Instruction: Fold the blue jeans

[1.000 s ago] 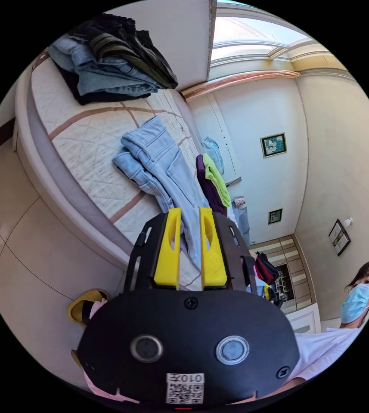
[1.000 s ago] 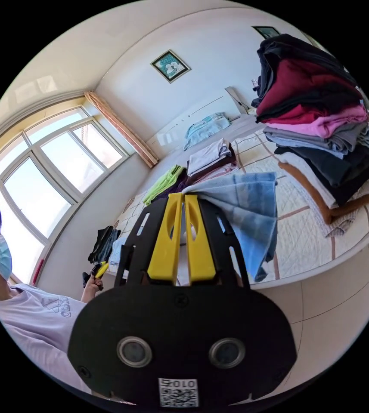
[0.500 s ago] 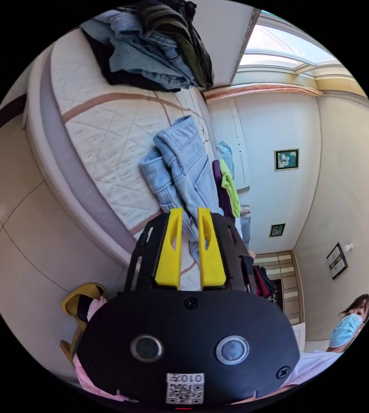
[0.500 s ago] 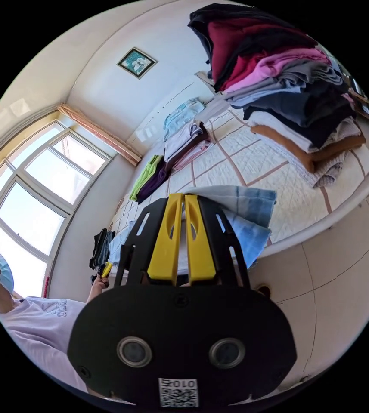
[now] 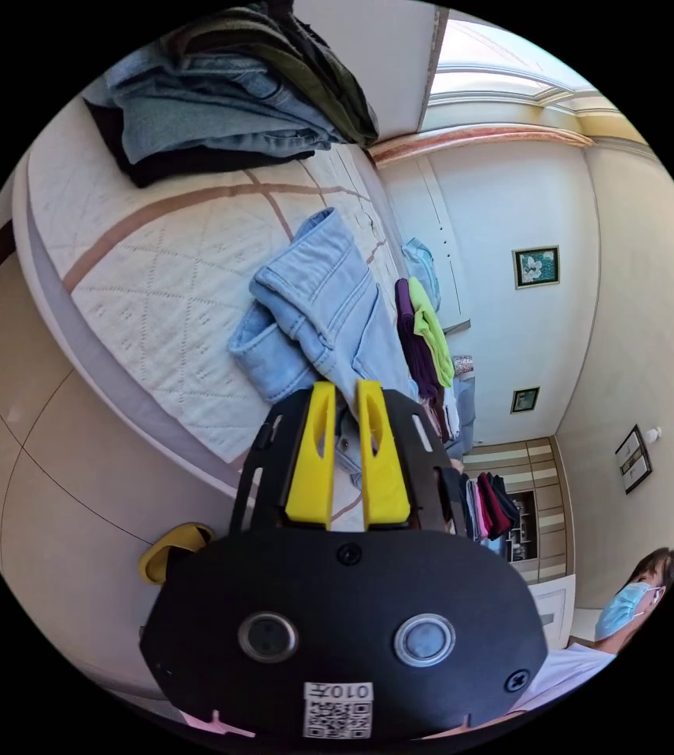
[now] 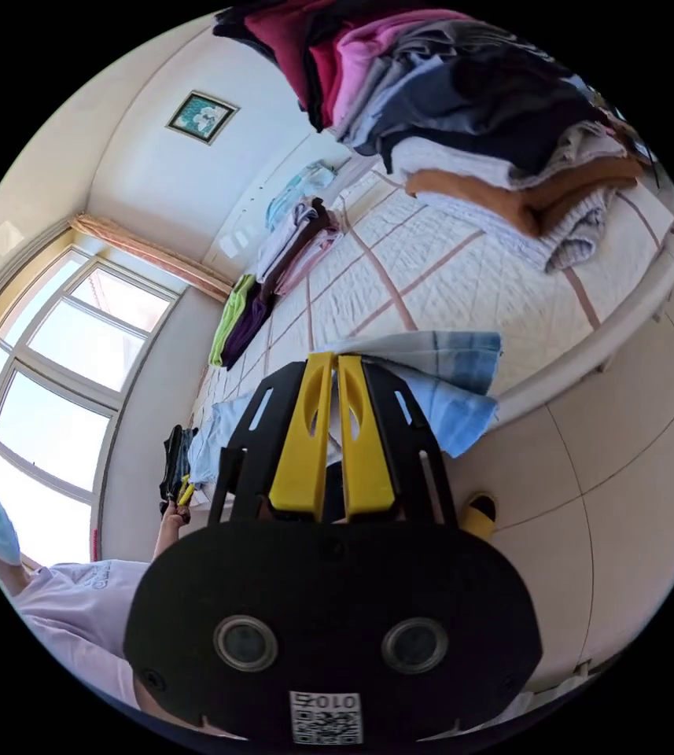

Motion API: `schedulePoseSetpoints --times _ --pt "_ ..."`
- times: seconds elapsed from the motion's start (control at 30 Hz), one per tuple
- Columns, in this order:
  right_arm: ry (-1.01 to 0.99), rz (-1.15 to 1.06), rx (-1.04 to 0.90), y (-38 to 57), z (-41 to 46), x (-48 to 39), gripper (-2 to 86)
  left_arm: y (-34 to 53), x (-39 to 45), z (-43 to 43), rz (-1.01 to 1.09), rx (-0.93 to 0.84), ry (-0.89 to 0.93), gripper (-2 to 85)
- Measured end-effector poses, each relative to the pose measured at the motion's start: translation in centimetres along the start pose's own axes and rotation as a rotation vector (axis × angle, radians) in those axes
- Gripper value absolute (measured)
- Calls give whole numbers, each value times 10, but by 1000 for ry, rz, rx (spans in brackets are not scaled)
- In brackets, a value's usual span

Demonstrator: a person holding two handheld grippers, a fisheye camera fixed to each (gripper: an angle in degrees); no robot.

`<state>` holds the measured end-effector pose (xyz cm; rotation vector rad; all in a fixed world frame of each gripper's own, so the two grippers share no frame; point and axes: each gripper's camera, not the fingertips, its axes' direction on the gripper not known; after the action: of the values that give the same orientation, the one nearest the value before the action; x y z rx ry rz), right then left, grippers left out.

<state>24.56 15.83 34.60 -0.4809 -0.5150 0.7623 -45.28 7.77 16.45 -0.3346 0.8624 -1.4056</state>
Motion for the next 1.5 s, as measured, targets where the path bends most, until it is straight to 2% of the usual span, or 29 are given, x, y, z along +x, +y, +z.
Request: schedulePoseSetpoints --times 0.07,0.3,0.37,0.47,0.63,0.67,0.8,0.87,0.93,1.13,1.33,1.43,1.5 --pt "34 31 -47 4 6 9 35 5 10 -8 43 31 81 18" --pt "80 -35 -121 2 -3 -2 31 2 79 -35 235 41 53 1" --pt "99 -94 -123 -9 -3 -14 31 -4 100 -47 258 121 191 0" --pt "72 -208 -44 -28 -7 -34 32 -15 123 -54 267 210 308 0" --pt "8 -411 163 -24 -15 -67 35 -16 139 -64 243 307 292 1" --pt "11 -377 121 -22 -8 -57 36 -14 138 -65 250 301 310 1" --pt "51 21 -153 -3 45 42 46 -4 132 -48 249 199 401 1" --pt "-56 87 -97 17 44 61 54 7 140 -35 254 153 419 0" --pt "-163 91 -40 35 42 63 64 13 149 -30 269 150 423 0" --pt "-293 23 -206 68 82 30 93 11 166 -21 274 192 508 0" --pt "-270 72 -176 47 106 34 79 11 178 -11 296 188 539 1" --pt "-215 110 -167 36 113 39 46 14 175 -14 309 194 519 1" --pt "-119 99 -89 36 102 34 31 16 171 -17 318 197 480 1"
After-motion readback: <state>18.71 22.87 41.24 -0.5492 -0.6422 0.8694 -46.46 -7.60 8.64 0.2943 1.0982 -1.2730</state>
